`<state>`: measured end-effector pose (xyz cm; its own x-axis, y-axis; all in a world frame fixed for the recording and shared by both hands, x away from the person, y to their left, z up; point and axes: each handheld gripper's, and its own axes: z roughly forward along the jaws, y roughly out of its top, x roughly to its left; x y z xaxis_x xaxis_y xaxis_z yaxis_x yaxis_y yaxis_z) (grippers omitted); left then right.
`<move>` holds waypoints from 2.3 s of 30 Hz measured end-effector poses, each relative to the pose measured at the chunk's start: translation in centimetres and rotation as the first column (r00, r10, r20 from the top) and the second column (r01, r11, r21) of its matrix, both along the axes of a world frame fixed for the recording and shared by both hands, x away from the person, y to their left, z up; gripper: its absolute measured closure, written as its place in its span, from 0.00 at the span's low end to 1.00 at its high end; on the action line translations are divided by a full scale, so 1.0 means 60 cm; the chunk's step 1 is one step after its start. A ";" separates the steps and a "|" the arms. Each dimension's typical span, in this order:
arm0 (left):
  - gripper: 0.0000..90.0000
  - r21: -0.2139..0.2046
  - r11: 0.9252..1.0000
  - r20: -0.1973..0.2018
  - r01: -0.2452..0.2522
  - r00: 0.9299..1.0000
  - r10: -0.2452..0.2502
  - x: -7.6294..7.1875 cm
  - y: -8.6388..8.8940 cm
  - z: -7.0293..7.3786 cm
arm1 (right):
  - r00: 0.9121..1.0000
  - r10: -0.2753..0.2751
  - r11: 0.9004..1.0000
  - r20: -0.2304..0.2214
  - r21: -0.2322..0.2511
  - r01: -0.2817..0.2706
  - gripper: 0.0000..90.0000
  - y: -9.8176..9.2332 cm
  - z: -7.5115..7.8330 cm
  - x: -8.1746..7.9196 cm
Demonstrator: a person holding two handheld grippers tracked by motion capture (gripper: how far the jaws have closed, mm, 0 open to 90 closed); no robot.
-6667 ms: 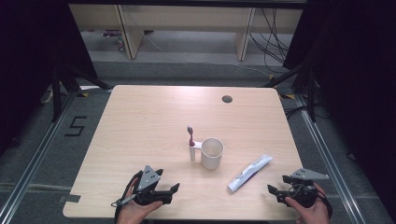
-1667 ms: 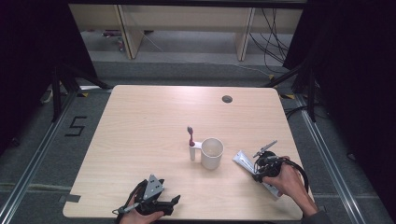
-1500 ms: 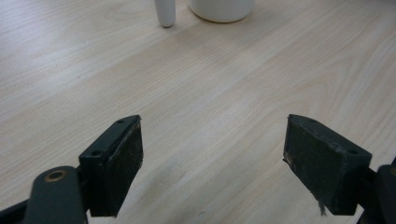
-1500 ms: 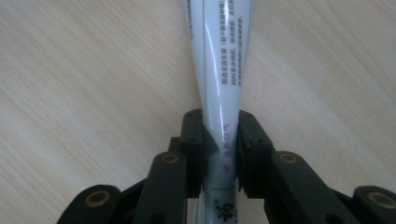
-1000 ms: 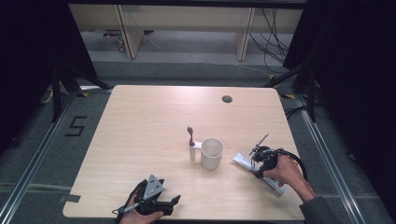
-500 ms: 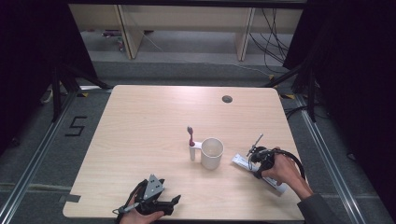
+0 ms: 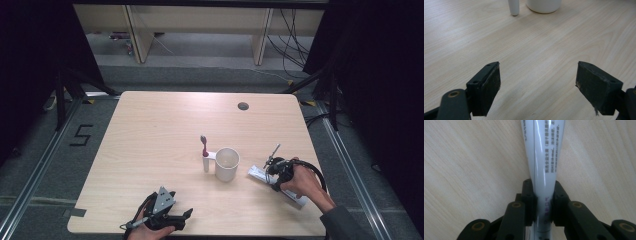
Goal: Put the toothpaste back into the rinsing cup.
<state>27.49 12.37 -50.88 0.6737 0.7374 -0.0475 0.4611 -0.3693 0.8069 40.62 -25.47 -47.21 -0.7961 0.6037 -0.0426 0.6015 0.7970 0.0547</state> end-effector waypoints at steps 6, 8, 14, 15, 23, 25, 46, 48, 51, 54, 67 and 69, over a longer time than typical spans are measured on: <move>0.22 -0.006 1.000 -0.002 -0.007 1.000 0.007 0.000 0.000 0.000 | 1.000 0.011 1.000 0.001 0.010 -0.011 0.85 -0.004 0.003 0.001; 0.22 0.004 1.000 -0.004 -0.007 1.000 0.007 0.000 0.001 0.001 | 1.000 -0.008 0.999 0.010 0.053 0.007 0.85 -0.006 0.004 0.000; 0.22 0.004 1.000 -0.004 -0.012 1.000 0.012 -0.001 0.001 0.001 | 0.997 -0.027 0.989 0.067 0.147 0.017 0.85 -0.024 0.034 0.004; 0.22 0.004 1.000 -0.004 -0.006 1.000 0.006 0.000 0.001 0.001 | 0.995 -0.055 0.984 0.079 0.172 0.041 0.85 -0.029 0.043 0.004; 0.22 0.000 1.000 -0.002 -0.014 1.000 0.014 0.001 0.001 0.000 | 0.978 -0.140 0.951 0.157 0.296 0.089 0.85 -0.046 0.071 0.016; 0.22 0.000 1.000 -0.005 -0.010 1.000 0.010 0.000 0.002 0.001 | 0.974 -0.141 0.948 0.176 0.308 0.081 0.85 -0.048 0.075 0.020; 0.22 -0.030 0.999 0.005 -0.025 1.000 0.026 0.002 0.001 0.000 | 0.880 -0.319 0.768 0.350 0.639 0.024 0.85 -0.019 0.155 0.055; 0.22 -0.004 1.000 0.012 -0.016 1.000 0.016 0.003 0.004 0.001 | 0.876 -0.326 0.754 0.355 0.657 0.015 0.85 -0.009 0.157 0.056; 0.22 -0.011 1.000 0.009 -0.019 1.000 0.020 0.002 0.004 0.003 | 0.870 -0.344 0.723 0.354 0.691 0.005 0.85 0.002 0.156 0.058; 0.22 -0.021 1.000 0.009 -0.020 1.000 0.020 0.003 0.004 0.002 | 0.862 -0.341 0.713 0.376 0.701 -0.024 0.85 0.016 0.160 0.055; 0.22 -0.021 1.000 0.007 -0.020 1.000 0.021 0.001 0.005 0.003 | 0.864 -0.346 0.587 0.365 0.803 -0.105 0.85 0.070 0.161 0.047; 0.22 -0.010 1.000 0.009 -0.013 1.000 0.013 0.003 0.005 0.002 | 0.861 -0.349 0.583 0.369 0.805 -0.109 0.85 0.073 0.162 0.047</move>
<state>27.67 12.70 -50.74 0.6643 0.7459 -0.0485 0.4584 -0.3552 0.8147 43.47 -21.07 -37.51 -0.7304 0.6610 0.1723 0.4042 0.2149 0.8891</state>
